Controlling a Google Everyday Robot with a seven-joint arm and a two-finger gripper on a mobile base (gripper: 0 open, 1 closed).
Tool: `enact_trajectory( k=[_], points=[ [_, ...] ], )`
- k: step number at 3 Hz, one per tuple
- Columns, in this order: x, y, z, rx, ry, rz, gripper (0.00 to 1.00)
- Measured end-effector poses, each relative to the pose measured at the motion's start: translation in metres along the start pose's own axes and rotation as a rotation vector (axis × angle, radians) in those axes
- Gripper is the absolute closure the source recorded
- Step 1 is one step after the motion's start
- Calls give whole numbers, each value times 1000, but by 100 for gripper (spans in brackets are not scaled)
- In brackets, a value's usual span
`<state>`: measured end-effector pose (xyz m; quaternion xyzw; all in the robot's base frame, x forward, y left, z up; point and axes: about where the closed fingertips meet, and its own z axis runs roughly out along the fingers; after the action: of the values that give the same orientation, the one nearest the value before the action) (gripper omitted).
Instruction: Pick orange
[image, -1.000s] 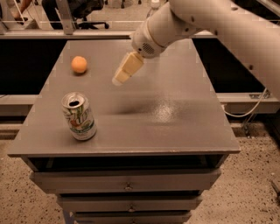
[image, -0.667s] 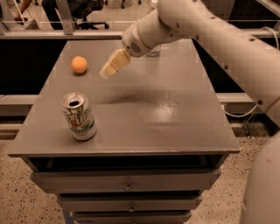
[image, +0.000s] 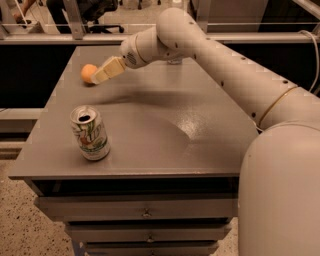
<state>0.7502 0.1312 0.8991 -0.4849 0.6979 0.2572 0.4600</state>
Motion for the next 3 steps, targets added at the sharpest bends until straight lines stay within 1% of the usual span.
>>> enact_trajectory(
  k=[1, 2, 3],
  points=[
    [-9, 1, 36, 15, -14, -16, 0],
    [-11, 5, 63, 24, -8, -39, 0],
    [-7, 8, 81, 24, -1, -42, 0]
  ],
)
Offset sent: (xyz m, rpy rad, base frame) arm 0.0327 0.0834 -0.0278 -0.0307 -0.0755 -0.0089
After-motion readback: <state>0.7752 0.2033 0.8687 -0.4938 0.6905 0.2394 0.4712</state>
